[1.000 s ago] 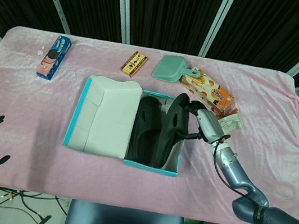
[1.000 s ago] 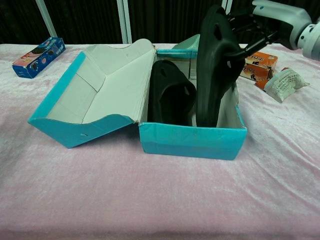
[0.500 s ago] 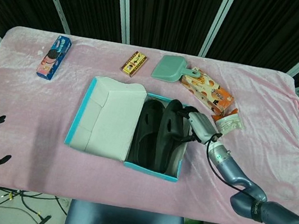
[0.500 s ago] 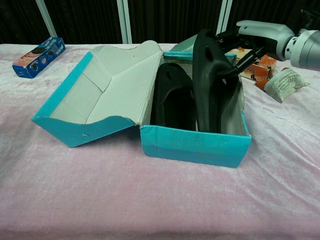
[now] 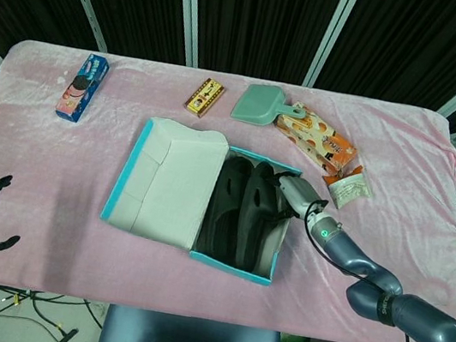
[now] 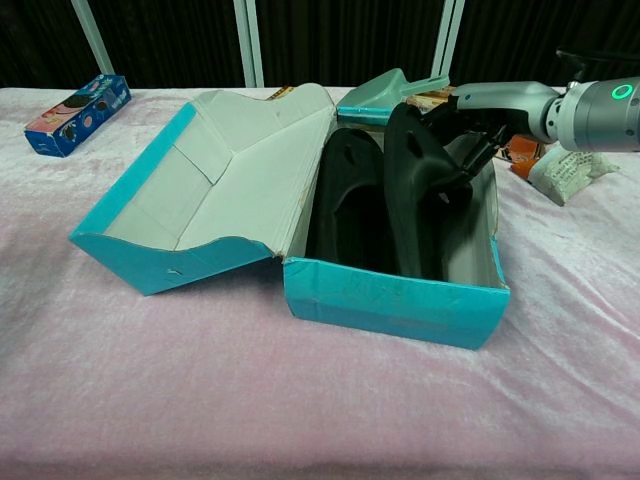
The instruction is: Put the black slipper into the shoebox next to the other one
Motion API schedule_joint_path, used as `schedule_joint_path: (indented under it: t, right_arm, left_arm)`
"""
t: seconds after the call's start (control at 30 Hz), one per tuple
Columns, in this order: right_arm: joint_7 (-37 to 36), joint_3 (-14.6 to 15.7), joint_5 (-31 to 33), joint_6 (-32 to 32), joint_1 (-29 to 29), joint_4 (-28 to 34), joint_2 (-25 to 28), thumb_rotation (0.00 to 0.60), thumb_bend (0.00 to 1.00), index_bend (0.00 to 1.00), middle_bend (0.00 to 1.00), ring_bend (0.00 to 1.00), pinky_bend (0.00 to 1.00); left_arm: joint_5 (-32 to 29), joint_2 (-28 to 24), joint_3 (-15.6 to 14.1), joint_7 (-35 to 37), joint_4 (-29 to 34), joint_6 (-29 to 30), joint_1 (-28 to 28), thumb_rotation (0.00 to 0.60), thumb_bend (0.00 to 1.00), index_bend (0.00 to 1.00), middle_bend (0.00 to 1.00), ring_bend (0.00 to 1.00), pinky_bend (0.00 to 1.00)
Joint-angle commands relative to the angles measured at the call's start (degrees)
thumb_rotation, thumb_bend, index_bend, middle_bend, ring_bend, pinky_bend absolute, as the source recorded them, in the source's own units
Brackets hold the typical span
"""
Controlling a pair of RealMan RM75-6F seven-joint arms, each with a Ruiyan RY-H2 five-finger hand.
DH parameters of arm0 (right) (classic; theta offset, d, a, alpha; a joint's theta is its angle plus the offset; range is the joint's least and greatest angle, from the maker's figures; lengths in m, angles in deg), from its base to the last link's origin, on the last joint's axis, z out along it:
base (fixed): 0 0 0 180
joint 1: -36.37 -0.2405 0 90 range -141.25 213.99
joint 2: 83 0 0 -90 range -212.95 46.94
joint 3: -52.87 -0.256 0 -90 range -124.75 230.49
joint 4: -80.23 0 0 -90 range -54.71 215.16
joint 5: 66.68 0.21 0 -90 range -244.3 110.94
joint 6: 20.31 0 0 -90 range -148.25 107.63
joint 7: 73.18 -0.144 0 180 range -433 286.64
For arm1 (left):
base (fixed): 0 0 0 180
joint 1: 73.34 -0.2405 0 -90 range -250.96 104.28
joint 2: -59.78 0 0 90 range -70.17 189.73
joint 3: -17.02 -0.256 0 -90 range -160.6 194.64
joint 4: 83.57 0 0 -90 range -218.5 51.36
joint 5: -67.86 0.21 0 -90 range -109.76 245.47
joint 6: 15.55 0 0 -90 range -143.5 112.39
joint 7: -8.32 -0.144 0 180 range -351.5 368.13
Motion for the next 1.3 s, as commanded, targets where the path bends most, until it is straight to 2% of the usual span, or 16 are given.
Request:
schedule_joint_path:
  t: [0.03,0.17,0.23,0.67,0.8,0.9,1.1,1.17,1.27,1.3]
  right_arm:
    - [1.62,0.33,0.55,-0.75,-0.70,0.08,0.37,0.600,0.23,0.38,0.29,0.06,0.11]
    - [3.07,0.50,0.44,-0.53,-0.67,1.64,1.61,0.600,0.23,0.07,0.06,0.00,0.10]
    - [4.77,0.86,-0.01,-0.04,-0.53,3.05,2.87,0.600,0.23,0.01,0.01,0.00,0.09]
    - [15.99,1.23,5.43,-0.67,0.34,14.96,12.72,0.600,0.23,0.00,0.00,0.00,0.06]
    - [20.55,1.52,8.85,-0.37,0.57,16.21,13.93,0.600,0.13,0.00,0.00,0.00,0.06]
    - [22.70,1.67,11.42,-0.44,0.64,16.74,13.99,0.600,0.00,0.00,0.00,0.00,0.06]
    - [24.07,1.00,11.65,2.24,1.82,19.30,15.36,0.600,0.00,0.00,0.00,0.00,0.06]
    - [23.46,0.68,10.75,2.51,2.17,20.94,17.00,0.600,0.08,0.00,0.00,0.00,0.06]
    - [22.63,0.29,8.50,3.30,2.93,24.50,20.44,0.600,0.38,0.00,0.00,0.00,0.06]
    - [22.22,0.06,7.96,3.94,3.26,25.27,21.01,0.600,0.44,0.00,0.00,0.00,0.06]
  left_arm:
    - [-0.03,-0.03,-0.03,-0.03,-0.01,-0.03,0.00,0.600,0.00,0.08,0.17,0.16,0.01]
    - [-0.04,-0.07,-0.02,0.00,0.01,0.02,-0.02,0.600,0.00,0.08,0.17,0.16,0.01]
    - [0.06,-0.06,-0.02,0.08,0.00,0.10,-0.02,0.600,0.00,0.08,0.17,0.16,0.01]
    - [0.85,-0.14,-0.12,0.45,-0.19,0.61,-0.04,0.600,0.00,0.07,0.17,0.16,0.01]
    - [0.98,-0.08,-0.20,0.56,-0.19,0.66,-0.06,0.600,0.00,0.07,0.17,0.16,0.01]
    - [1.04,-0.15,-0.28,0.55,-0.11,0.60,-0.05,0.600,0.00,0.07,0.17,0.16,0.01]
    - [1.21,-0.42,-0.30,0.56,0.10,0.93,-0.20,0.600,0.00,0.06,0.16,0.16,0.01]
    - [1.18,-0.52,-0.31,0.48,0.17,0.92,-0.21,0.600,0.00,0.06,0.16,0.16,0.01]
    - [1.08,-0.59,-0.32,0.47,0.25,0.95,-0.27,0.600,0.00,0.06,0.16,0.16,0.01]
    - [1.05,-0.57,-0.34,0.48,0.22,0.94,-0.29,0.600,0.00,0.06,0.16,0.16,0.01]
